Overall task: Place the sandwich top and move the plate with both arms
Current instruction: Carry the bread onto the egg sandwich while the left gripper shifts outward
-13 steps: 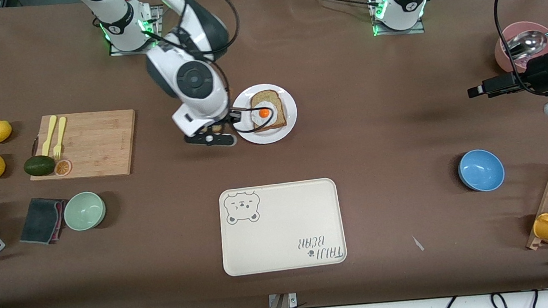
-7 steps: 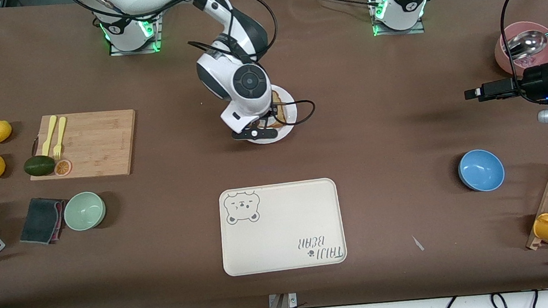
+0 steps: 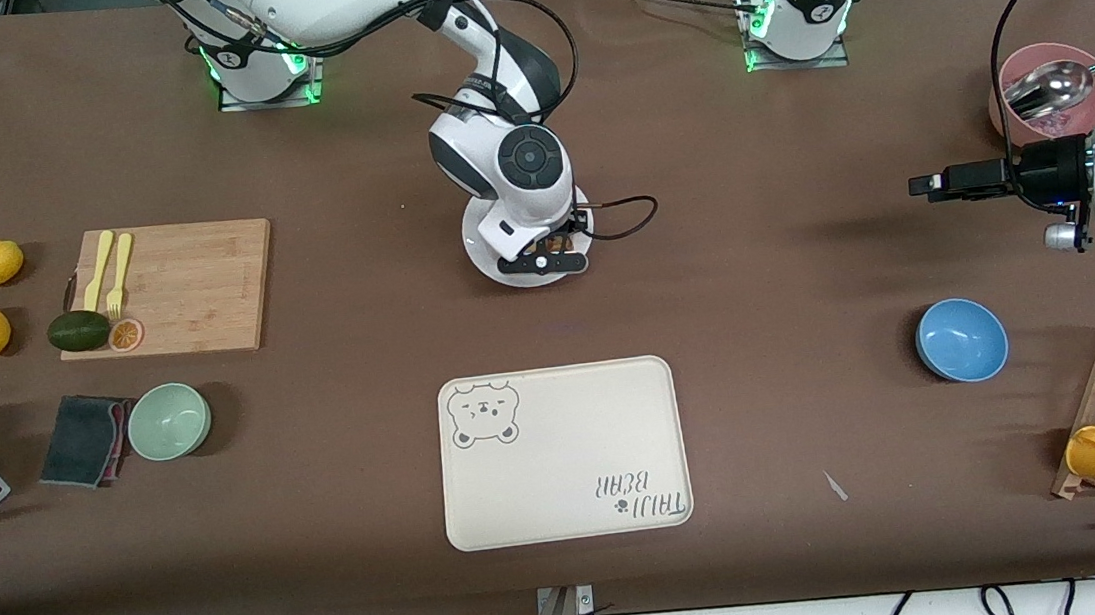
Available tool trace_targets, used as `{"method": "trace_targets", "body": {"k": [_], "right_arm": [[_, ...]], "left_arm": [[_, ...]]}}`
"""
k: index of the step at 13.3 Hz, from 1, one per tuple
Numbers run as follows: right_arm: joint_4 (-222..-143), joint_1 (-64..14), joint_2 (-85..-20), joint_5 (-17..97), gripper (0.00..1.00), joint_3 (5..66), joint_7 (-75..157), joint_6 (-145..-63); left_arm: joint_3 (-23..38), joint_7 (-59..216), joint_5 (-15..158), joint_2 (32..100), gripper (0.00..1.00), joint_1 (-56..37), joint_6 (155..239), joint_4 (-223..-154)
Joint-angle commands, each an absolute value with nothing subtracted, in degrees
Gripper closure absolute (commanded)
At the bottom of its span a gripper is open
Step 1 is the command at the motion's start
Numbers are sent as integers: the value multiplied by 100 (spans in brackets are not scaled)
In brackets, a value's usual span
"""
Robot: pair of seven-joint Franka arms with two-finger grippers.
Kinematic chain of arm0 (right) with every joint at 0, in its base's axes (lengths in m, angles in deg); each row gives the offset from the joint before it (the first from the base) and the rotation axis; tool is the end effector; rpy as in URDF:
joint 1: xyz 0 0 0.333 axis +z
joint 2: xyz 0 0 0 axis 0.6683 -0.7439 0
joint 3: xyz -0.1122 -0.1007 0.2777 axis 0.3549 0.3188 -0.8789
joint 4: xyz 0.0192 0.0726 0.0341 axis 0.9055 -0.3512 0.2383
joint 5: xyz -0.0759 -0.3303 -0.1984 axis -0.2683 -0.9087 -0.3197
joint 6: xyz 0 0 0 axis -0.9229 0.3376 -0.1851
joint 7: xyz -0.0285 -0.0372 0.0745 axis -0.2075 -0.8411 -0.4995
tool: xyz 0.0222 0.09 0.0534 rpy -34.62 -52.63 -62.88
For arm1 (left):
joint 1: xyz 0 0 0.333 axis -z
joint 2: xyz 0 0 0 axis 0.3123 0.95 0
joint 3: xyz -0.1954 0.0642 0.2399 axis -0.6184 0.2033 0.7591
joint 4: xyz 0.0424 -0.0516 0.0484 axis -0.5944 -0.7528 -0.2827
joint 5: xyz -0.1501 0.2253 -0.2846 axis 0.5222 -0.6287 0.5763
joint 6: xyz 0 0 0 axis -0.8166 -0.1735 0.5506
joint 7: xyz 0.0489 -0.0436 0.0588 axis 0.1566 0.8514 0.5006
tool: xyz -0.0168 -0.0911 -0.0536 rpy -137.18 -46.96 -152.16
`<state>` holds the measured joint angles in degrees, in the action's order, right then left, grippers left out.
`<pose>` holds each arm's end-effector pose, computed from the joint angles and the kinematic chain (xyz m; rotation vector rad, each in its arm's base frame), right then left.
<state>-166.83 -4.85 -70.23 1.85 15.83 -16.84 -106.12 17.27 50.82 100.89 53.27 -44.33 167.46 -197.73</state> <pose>0.4701 0.5332 0.2591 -3.1168 0.1000 0.2727 0.5405 0.1031 0.3813 2.2694 0.1252 -0.3810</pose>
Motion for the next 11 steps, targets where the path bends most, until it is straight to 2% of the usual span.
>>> {"method": "trace_targets", "body": {"k": [1,6,11], "right_arm": [[-16480,-440,-7034,189,0,1581,-1747,-10568],[-16182,-642,-6841,251,0,1608,-1676,-10315],[-16173,-1572,-6085,268,0,1608,-651,-9165]], "left_arm": [[1668,4608,10572,5300,0,-4535,16699,-20093],[1668,3316,11171,5309,0,-4702,16743,-20850],[1633,2963,11172,5405,0,-4615,16734,-20887]]}}
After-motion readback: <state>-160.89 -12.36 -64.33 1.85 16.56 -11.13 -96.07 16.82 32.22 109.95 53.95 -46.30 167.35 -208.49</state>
